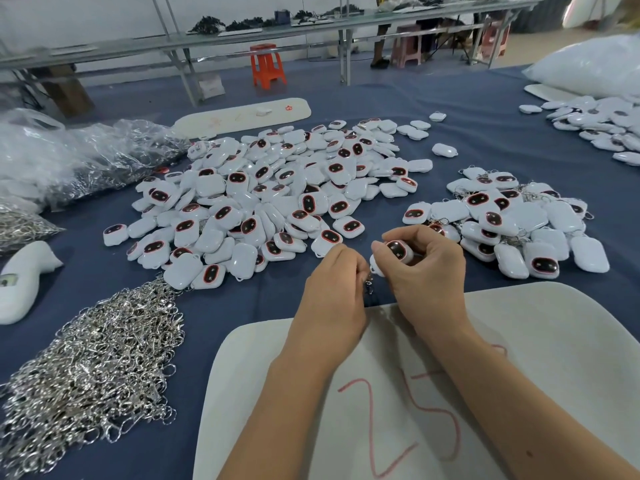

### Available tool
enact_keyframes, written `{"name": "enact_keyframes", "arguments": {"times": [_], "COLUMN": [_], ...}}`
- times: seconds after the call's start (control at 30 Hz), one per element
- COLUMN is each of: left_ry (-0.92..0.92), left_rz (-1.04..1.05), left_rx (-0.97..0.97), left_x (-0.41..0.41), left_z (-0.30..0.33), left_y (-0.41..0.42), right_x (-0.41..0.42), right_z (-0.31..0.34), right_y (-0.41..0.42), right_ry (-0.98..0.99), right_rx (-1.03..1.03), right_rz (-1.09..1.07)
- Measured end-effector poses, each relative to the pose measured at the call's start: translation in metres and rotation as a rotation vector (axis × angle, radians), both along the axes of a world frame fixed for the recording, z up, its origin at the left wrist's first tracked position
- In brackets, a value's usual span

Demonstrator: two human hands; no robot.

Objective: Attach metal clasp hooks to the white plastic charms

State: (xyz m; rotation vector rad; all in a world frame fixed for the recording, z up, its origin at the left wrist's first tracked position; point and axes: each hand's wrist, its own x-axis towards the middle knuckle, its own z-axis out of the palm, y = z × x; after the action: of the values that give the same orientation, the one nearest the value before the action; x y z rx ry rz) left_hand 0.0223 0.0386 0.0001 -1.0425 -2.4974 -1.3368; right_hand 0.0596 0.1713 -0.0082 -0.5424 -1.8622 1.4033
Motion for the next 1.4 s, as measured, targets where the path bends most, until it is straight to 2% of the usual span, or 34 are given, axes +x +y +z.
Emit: {"name": "enact_keyframes", "arguments": {"times": [0.17, 0.33, 0.4, 0.57, 0.67, 0.8, 0.93, 1.03, 1.2, 1.4], "left_ry": [-0.054, -0.088, -0.057, -0.004, -0.057, -0.019, -0.068, -0.104, -0.208, -0.257], "left_rz": [0.091, 0.185, 0.184, 0.079, 0.03, 0.042, 0.067, 0.1, 0.126, 0.173], "left_rx": [-0.056, -0.21, -0.135, 0.125, 0.163, 0.229, 0.22, 0.203, 0.115, 0.176], "left_x": [0.004, 0.009, 0.01, 0.005, 0.005, 0.003, 0.001, -0.001, -0.007, -0.008], "left_z": [-0.001, -0.002, -0.002, -0.002, -0.002, -0.001, -0.002, -0.004, -0.006, -0.006], "left_y": [0.005, 0.01, 0.012, 0.01, 0.008, 0.006, 0.004, 0.004, 0.001, -0.002], "right_x": [0.002, 0.003, 0.003, 0.001, 0.0, -0.001, -0.002, 0.0, 0.001, 0.001], "right_z": [0.002, 0.002, 0.003, 0.004, 0.004, 0.003, 0.005, 0.005, 0.006, 0.005], "right_y": [-0.005, -0.01, -0.008, 0.0, 0.002, 0.003, 0.001, -0.001, -0.004, -0.002], "right_ry": [0.01, -0.02, -0.023, 0.042, 0.06, 0.052, 0.083, 0.114, 0.119, 0.072], "right_rx": [0.091, 0.159, 0.082, -0.322, -0.4, -0.471, -0.53, -0.45, -0.095, 0.041], "right_rz": [-0.026, -0.027, -0.02, 0.041, 0.078, 0.128, 0.194, 0.264, 0.293, 0.327]}}
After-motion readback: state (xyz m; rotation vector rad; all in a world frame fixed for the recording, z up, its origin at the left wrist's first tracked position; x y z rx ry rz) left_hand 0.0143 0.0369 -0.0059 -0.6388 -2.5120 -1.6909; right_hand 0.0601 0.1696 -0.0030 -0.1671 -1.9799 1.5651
